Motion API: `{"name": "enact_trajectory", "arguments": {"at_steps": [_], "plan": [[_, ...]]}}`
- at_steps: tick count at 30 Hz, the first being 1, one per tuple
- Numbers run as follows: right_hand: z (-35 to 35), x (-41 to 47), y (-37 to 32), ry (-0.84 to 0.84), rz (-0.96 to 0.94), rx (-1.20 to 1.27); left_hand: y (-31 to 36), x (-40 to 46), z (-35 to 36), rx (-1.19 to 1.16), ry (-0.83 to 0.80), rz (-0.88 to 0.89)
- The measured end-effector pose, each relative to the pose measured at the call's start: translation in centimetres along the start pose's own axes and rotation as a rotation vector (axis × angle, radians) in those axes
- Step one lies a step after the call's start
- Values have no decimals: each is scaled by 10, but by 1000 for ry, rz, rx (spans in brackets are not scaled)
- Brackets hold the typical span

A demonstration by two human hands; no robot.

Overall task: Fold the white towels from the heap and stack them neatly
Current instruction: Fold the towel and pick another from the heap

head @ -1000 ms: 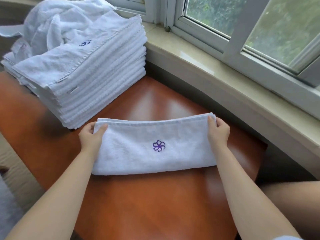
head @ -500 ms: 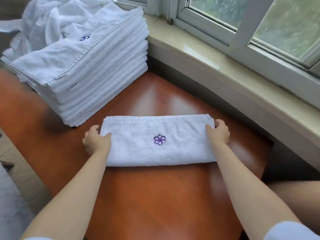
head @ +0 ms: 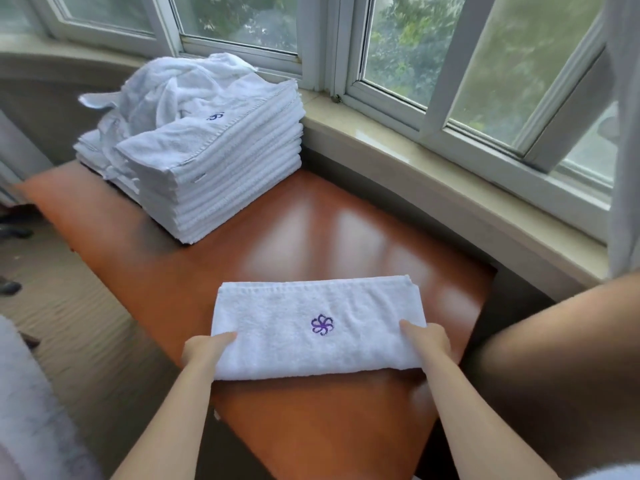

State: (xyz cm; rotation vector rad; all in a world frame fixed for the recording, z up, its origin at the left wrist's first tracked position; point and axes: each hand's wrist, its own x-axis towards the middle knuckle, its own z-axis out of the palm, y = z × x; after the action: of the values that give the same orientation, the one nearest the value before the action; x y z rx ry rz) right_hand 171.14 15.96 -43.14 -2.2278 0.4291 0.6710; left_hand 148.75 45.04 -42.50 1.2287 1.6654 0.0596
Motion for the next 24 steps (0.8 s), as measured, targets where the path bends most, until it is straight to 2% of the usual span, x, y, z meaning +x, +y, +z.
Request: {"name": "enact_trajectory", "arguments": {"at_steps": [6,11,16,19,21,24], "plan": [[-12,-55,40,-150,141,326,-46,-49,-13,-240,-75,-47],[-15,-92,51,-386,308,563,-61,-87,-14,-446,-231,-65],[-13,-118,67,-426,358,661,-80,-125,-3,-548,-314,-57],[-21,-131,77,-488,405,821,-90,-146,-1,-662,-363,-26],[-25,-140,77,-527,384,918,-92,-157,-6,-748,-421,34],[-25,-154,60,-588,232,969,-82,-166,-21,-841,-594,170]]}}
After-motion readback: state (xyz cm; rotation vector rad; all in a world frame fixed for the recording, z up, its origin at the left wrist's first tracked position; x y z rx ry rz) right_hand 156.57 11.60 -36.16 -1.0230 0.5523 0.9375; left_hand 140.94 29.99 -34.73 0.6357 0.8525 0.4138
